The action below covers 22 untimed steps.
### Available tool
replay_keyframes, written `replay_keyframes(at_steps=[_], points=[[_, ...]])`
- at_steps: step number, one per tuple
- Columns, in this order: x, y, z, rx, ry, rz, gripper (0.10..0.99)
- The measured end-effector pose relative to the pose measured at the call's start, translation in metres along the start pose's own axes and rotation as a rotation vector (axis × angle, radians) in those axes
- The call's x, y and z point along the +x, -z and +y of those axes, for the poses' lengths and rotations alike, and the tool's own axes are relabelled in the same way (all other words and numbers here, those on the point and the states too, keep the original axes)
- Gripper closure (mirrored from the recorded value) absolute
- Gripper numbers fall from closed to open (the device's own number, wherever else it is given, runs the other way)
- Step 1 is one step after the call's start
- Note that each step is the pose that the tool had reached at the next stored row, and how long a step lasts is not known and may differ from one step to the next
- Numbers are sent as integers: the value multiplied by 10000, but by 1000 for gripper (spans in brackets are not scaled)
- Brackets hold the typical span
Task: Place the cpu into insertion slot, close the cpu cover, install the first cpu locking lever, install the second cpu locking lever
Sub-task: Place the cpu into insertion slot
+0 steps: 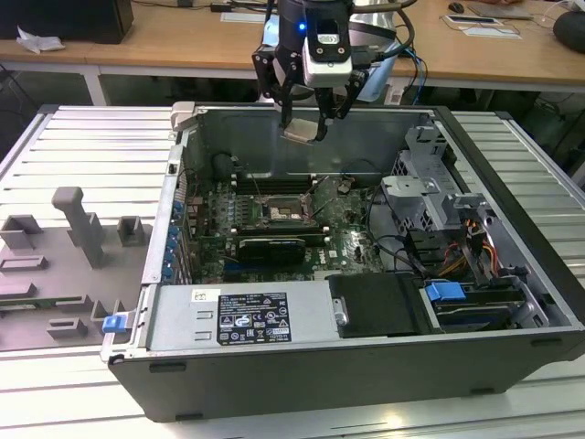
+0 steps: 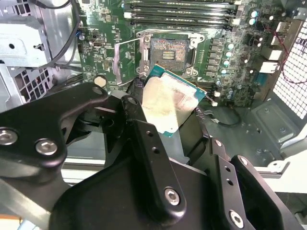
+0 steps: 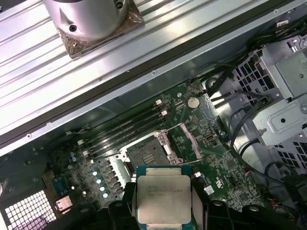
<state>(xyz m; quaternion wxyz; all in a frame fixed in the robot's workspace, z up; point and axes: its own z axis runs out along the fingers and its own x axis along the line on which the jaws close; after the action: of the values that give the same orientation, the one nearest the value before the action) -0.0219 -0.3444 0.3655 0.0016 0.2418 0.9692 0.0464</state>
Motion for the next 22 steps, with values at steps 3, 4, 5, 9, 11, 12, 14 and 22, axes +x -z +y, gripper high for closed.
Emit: replay_keyframes(at_steps=[3, 4, 5, 9, 11, 12, 14, 22], points=[[0, -1, 0, -4, -228, -21, 545], [0, -1, 0, -6, -310, -28, 545], [0, -1, 0, -7, -389, -35, 545], [0, -2, 0, -10, -587, -54, 545], [0, -2, 0, -13, -667, -61, 545], [0, -3, 0, -14, -733, -67, 545], [0, -3, 0, -16, -827, -75, 545], [0, -4, 0, -22, -1178, -108, 545]])
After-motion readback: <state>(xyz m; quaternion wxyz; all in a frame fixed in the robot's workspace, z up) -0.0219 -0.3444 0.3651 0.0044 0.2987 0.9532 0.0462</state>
